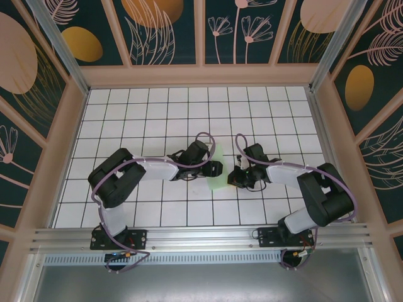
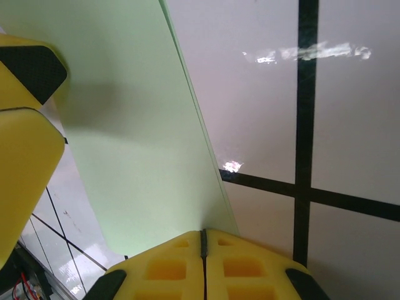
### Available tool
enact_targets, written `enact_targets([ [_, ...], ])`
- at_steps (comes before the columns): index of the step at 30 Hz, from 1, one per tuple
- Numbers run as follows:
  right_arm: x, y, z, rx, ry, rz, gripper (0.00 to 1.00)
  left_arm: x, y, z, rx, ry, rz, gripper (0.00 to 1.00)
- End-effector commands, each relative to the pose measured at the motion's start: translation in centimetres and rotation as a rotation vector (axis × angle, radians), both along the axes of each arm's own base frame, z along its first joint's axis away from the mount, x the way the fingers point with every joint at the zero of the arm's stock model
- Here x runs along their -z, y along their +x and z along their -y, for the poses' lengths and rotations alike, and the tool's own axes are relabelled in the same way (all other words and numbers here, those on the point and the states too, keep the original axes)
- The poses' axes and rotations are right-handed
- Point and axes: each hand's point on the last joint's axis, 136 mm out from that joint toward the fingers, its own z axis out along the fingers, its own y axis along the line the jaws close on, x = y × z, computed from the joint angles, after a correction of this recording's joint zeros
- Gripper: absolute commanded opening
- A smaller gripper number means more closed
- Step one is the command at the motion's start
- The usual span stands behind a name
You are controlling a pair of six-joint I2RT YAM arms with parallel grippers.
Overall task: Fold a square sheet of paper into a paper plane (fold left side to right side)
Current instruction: First fold the square sheet of paper in half at the center of the table.
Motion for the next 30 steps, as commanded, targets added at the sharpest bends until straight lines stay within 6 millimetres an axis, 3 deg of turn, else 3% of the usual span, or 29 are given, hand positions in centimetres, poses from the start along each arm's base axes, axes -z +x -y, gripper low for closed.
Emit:
enact_targets([
  [1,3.8,-2.2,4.1,0.042,-0.226,-0.091,0.09,1.8,1.5,-1.8,-0.04,0.081,0.018,0.62],
  [18,4.3,-2.9,4.4,0.033,-0.234,-0.11,0.09,0.9,5.2,-3.8,-0.115,0.075,0.067,0.66],
  [26,4.3,-2.9,4.3,0.028,-0.231,-0.11,0.09,1.4,7.8,-6.7,-0.175,0.089,0.07,0.66],
  [30,4.3,-2.9,4.2,0.026,-0.228,-0.108,0.09,-0.6,9.2,-6.5,-0.174,0.067,0.107,0.66],
])
